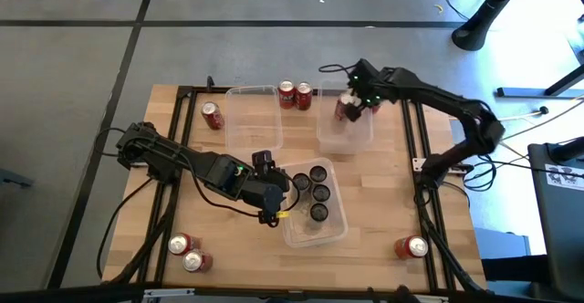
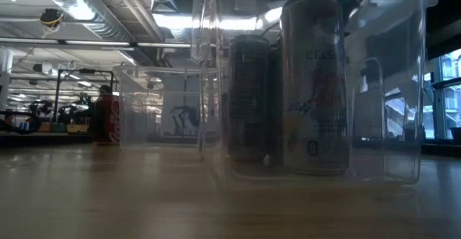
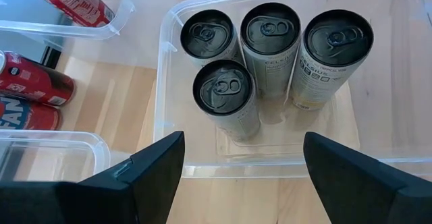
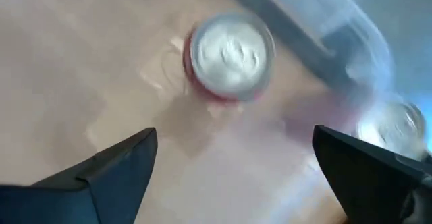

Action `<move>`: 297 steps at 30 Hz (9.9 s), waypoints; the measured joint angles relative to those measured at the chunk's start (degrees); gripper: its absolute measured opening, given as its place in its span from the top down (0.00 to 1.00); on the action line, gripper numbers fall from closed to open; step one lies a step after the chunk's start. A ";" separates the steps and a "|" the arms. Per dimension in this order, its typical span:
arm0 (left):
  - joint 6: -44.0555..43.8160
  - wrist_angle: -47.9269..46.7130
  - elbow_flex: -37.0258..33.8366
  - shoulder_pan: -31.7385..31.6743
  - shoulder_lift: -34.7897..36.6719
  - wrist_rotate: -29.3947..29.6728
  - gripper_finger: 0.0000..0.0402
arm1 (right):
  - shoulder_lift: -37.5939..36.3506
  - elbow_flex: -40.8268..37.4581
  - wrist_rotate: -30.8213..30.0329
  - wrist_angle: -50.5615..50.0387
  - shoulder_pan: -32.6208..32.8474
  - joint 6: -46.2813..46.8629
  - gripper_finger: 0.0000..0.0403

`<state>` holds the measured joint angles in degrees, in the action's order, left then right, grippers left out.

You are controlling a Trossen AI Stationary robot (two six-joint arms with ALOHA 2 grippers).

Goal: Sort soda cans
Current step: Put the red/white soda can into the right transparent bin

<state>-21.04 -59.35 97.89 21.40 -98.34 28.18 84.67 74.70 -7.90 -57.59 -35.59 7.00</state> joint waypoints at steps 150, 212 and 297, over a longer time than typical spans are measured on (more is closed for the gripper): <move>-6.75 -24.28 -17.09 -61.81 13.69 -5.69 0.03 | -9.36 -7.39 -27.11 -19.97 90.70 63.01 0.03; 5.29 -0.22 -37.55 -74.61 13.61 -16.55 0.24 | -9.36 -7.39 -28.60 -20.24 90.70 63.00 0.03; 6.73 38.83 -1.88 -33.21 2.55 -32.78 0.23 | -16.31 -2.31 -56.26 -21.53 73.24 49.98 0.31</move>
<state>-14.30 -20.52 96.01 -11.81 -95.78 -4.60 68.36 72.39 -64.16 -79.12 37.65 56.99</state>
